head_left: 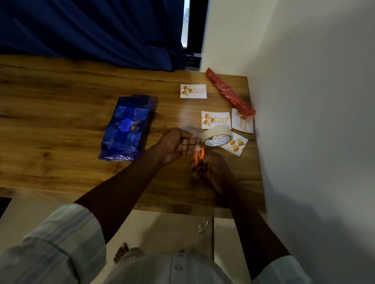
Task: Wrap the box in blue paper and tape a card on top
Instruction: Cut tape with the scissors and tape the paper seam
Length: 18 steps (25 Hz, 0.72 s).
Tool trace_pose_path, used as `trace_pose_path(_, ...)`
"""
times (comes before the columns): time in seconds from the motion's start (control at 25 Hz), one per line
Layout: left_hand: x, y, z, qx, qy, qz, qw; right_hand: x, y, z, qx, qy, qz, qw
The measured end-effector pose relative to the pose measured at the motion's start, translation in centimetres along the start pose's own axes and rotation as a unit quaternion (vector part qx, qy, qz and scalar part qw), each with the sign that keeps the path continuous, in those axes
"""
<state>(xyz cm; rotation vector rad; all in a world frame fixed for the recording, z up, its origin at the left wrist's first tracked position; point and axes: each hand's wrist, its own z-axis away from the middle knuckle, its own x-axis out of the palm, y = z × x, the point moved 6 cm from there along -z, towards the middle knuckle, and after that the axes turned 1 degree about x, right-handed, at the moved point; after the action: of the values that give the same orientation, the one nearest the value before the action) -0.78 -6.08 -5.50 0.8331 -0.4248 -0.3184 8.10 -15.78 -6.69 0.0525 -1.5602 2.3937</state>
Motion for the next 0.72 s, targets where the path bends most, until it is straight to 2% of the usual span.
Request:
trace_pose_path(0.48,0.3,0.3,0.7,0.006,0.006,0.008,1.0,0.0,-1.3,0.1,-0.046,-0.009,0.003,0.999)
trace_pose_path(0.72,0.1,0.2,0.8,0.013,0.006,0.025,1.0,0.1,-1.7,1.1,-0.055,0.016,0.003,0.998)
